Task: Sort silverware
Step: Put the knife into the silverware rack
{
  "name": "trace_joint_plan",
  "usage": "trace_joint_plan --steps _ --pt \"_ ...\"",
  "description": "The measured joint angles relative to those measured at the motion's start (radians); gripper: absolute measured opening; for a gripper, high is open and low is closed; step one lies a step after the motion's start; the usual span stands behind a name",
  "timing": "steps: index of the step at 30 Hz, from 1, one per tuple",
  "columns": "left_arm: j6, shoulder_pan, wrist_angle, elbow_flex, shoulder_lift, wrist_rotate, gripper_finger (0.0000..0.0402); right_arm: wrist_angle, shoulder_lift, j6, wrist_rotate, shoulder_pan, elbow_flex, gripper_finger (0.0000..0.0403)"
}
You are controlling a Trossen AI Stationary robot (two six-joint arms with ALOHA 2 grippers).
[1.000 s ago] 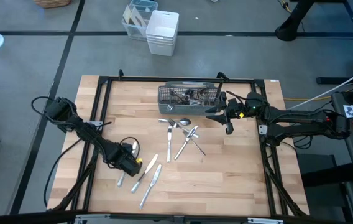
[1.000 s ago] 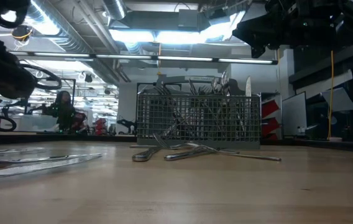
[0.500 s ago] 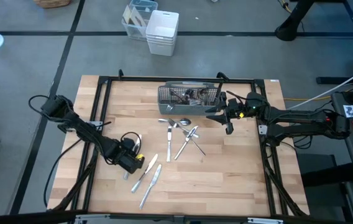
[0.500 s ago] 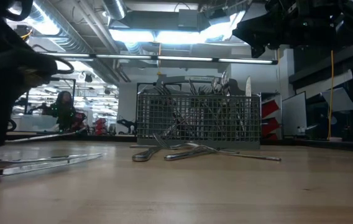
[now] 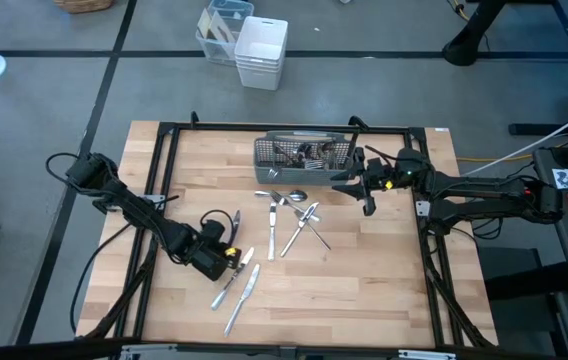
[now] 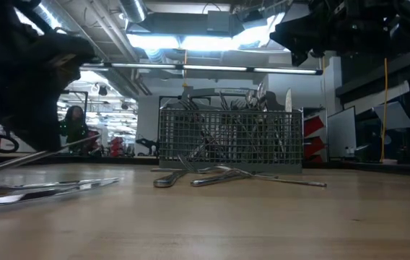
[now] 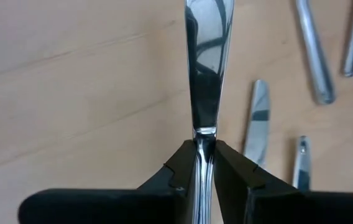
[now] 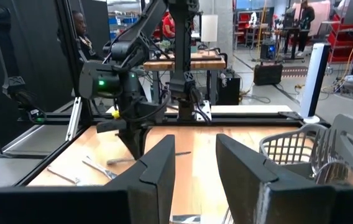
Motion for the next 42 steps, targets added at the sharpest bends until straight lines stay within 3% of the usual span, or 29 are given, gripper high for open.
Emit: trace_joint_plan --steps 22,29,36,42 --pt "0.156 0.044 0.082 0.002 -0.002 -0.136 0.0044 0.026 -0.022 0.0 -0.001 -0.001 0.0 0.0118" --pt "0.272 0.086 0.097 0.002 -0.091 -0.184 0.0044 0.026 -0.022 0.0 -0.002 -0.001 0.0 0.0118" --pt "0.51 0.15 0.247 0.003 -0.226 -0.304 0.0044 0.027 -0.049 -0.006 -0.001 -0.001 0.0 0.0118" --pt "1.028 0.274 0.734 0.003 -0.239 -0.34 0.0044 0.028 -0.107 -0.011 0.082 -0.001 0.0 0.0118"
